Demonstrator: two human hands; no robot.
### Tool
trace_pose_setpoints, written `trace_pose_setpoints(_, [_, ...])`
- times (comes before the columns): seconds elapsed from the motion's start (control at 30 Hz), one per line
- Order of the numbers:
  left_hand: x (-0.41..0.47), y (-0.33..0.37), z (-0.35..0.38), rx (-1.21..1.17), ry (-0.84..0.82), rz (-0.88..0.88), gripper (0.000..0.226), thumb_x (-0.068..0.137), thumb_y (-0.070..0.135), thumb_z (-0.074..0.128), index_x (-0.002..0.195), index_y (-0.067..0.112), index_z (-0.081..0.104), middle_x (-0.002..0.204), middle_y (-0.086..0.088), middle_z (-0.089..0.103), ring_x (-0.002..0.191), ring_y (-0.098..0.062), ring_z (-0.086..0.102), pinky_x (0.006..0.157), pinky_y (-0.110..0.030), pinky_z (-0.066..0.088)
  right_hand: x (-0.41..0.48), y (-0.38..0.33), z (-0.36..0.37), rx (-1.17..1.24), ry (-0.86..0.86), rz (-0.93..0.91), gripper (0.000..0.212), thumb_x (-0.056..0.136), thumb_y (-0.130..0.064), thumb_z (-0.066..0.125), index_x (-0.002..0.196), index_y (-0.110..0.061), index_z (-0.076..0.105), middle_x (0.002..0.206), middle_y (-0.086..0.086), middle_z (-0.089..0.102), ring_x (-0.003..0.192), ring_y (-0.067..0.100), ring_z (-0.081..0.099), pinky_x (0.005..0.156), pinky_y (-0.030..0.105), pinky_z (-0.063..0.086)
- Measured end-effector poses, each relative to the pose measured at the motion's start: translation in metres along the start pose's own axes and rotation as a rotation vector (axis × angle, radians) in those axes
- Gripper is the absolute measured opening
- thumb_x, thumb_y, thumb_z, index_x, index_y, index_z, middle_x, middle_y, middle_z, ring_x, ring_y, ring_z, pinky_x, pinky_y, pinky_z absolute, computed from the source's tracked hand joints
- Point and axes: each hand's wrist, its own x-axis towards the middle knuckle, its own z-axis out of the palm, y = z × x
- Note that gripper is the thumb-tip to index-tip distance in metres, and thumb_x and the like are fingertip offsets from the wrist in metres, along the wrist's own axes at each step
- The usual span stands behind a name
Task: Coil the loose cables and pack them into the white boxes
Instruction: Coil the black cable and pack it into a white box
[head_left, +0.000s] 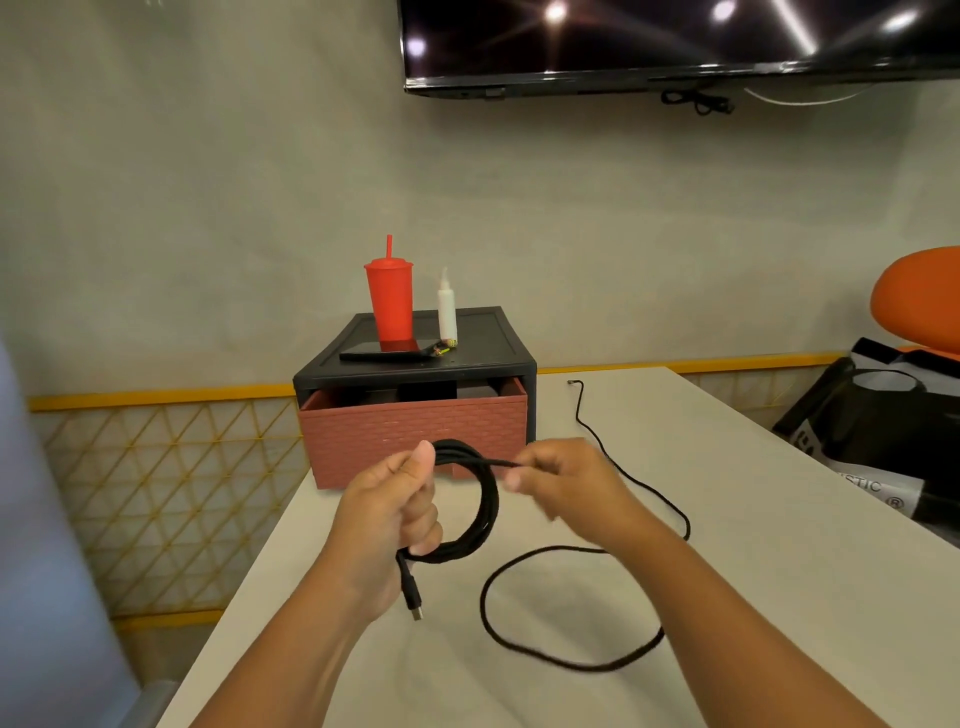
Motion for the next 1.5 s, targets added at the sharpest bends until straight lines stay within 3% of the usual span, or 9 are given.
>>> trace_pose_setpoints(0.1, [-0.003,-0.001,-0.004,-0.103,-0.055,-0.105,0.031,0.075,0.031,0.058,0.06,0.012,0.039,0.041,0.008,0.02,0.031,-0.004,0.017,0.034,-0.017,0.023,0.002,0.0,-0.021,0.072,0.192,-0.081,0.024,0.078,-0.015,0.07,0.058,-0.027,0.066,0.054,-0.016,0.063,0.056,-0.005,0.056,0.057,0.009,0.042])
trace_pose_setpoints(0.2, [-0.003,-0.002,-0.002,-0.421,-0.235,-0.26,0.035,0.057,0.025,0.082,0.056,0.012,0.049,0.038,0.009,0.023,0.028,-0.005,0.016,0.031,-0.019,0.029,0.008,0.005,-0.027,-0.152,0.394,-0.253,0.023,0.084,-0.035,0.06,0.065,-0.023,0.066,0.065,-0.002,0.065,0.063,0.01,0.059,0.059,0.024,0.049])
trace_pose_setpoints(0.37, [-0.003,0.011,0.008,-0.672,-0.418,-0.207,0.026,0.061,0.02,0.08,0.06,0.013,0.056,0.045,0.008,0.017,0.035,-0.008,0.014,0.037,-0.021,0.037,0.003,0.021,0.007,-0.336,0.456,-0.261,0.076,0.083,-0.07,0.014,0.081,-0.006,0.056,0.065,0.004,0.054,0.06,0.023,0.051,0.053,0.033,0.037])
trace_pose_setpoints(0.63, [0.009,0.031,0.012,-0.494,0.07,0.009,0.028,0.089,0.029,0.046,0.064,0.017,0.041,0.036,0.01,0.021,0.026,-0.004,0.02,0.033,-0.016,0.026,-0.03,0.049,0.059,-0.642,0.296,-0.328,0.041,0.093,-0.034,0.027,0.101,-0.009,0.058,0.073,0.008,0.067,0.063,0.033,0.062,0.049,0.029,0.031])
trace_pose_setpoints(0.77, [0.011,0.027,0.01,-0.606,0.102,-0.048,0.031,0.095,0.031,0.04,0.07,0.015,0.048,0.036,0.008,0.023,0.026,-0.006,0.023,0.033,-0.015,0.029,-0.032,0.03,0.063,-0.686,0.067,-0.151,0.035,0.102,-0.031,0.023,0.126,-0.014,0.04,0.113,0.009,0.063,0.098,0.034,0.058,0.071,0.037,0.039])
trace_pose_setpoints(1.0, [-0.002,0.028,0.024,-0.441,0.024,-0.089,0.032,0.095,0.03,0.042,0.07,0.013,0.051,0.037,0.011,0.02,0.026,-0.002,0.02,0.032,-0.015,0.028,-0.004,0.03,0.023,-0.412,0.368,0.121,0.041,0.1,-0.039,0.024,0.097,-0.011,0.055,0.096,0.01,0.065,0.082,0.025,0.054,0.066,0.031,0.036])
trace_pose_setpoints(1.23, [0.0,0.028,0.029,-0.61,-0.02,-0.1,0.032,0.095,0.033,0.039,0.069,0.016,0.046,0.039,0.009,0.023,0.028,-0.005,0.024,0.035,-0.016,0.032,-0.029,0.015,0.056,-0.831,0.082,-0.062,0.035,0.101,-0.033,0.025,0.109,-0.01,0.052,0.109,0.012,0.062,0.097,0.034,0.059,0.061,0.033,0.031])
trace_pose_setpoints(1.37, [0.001,0.023,0.025,-0.627,-0.066,0.001,0.03,0.097,0.026,0.035,0.106,0.006,0.055,0.052,0.009,0.034,0.041,-0.004,0.034,0.05,-0.018,0.042,-0.042,0.012,0.068,-1.003,0.074,-0.145,0.022,0.089,-0.032,0.052,0.078,-0.015,0.061,0.066,0.003,0.065,0.055,0.023,0.062,0.043,0.026,0.014])
trace_pose_setpoints(1.5, [0.009,0.014,0.024,-0.307,0.008,0.149,0.029,0.099,0.018,0.032,0.123,0.007,0.046,0.058,0.009,0.04,0.05,-0.005,0.039,0.066,-0.024,0.036,-0.047,0.016,0.074,-1.004,-0.036,-0.112,0.016,0.072,-0.026,0.069,0.072,-0.017,0.057,0.053,-0.002,0.058,0.04,0.017,0.055,0.043,0.023,-0.004])
